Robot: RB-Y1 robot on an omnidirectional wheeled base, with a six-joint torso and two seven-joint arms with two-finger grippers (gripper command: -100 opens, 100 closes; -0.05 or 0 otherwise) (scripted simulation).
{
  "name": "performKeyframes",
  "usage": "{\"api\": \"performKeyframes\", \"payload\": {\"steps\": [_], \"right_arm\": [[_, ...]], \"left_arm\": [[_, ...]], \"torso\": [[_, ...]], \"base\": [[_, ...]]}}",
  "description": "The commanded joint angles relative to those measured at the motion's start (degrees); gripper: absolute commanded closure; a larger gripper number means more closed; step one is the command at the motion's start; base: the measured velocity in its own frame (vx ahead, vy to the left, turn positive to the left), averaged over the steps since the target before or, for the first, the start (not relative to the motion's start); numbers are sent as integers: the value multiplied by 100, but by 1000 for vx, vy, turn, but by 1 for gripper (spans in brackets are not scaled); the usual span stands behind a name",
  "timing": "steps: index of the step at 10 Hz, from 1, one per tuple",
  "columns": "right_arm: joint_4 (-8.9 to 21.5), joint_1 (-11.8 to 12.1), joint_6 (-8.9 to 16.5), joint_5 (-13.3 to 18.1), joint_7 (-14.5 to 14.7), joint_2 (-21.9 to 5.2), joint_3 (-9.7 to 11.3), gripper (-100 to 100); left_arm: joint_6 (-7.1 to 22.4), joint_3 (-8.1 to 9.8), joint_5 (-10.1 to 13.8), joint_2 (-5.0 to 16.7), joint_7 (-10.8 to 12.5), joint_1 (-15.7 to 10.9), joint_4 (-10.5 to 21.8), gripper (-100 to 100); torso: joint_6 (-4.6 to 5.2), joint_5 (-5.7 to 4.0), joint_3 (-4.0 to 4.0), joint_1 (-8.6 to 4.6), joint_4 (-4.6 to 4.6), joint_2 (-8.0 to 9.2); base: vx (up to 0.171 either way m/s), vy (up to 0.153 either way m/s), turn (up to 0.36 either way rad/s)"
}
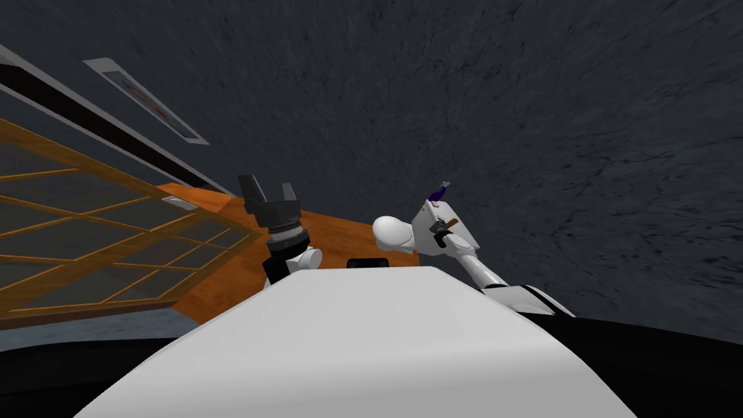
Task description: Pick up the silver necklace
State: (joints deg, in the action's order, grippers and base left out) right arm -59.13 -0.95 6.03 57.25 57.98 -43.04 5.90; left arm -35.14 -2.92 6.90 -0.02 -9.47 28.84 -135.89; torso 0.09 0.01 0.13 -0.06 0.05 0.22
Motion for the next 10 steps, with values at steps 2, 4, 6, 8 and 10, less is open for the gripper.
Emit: {"api": "performKeyframes", "payload": {"steps": [2,4,6,8,10], "right_arm": [[392,-79,182,310,179,-82,10,-100],[572,-102,324,435,241,-142,68,-100],[537,-115,277,391,226,-124,57,0],[669,-27,388,129,-86,-213,129,-100],[1112,61,501,261,-416,-303,190,-100]], "left_arm": [[0,0,0,0,0,0,0,0],[0,0,0,0,0,0,0,0],[0,0,0,0,0,0,0,0],[0,0,0,0,0,-2,0,0],[0,0,0,0,0,0,0,0]], "torso": [[-2,-1,-3,0,-1,-4],[-2,-1,2,-2,0,4],[1,-2,-1,-5,-1,-2],[-5,-3,6,-18,1,13],[2,-6,5,-19,2,9]], "base": [[-31,1,130],[-53,-7,127],[-11,-4,8],[-92,-60,378],[-74,-38,224]]}}
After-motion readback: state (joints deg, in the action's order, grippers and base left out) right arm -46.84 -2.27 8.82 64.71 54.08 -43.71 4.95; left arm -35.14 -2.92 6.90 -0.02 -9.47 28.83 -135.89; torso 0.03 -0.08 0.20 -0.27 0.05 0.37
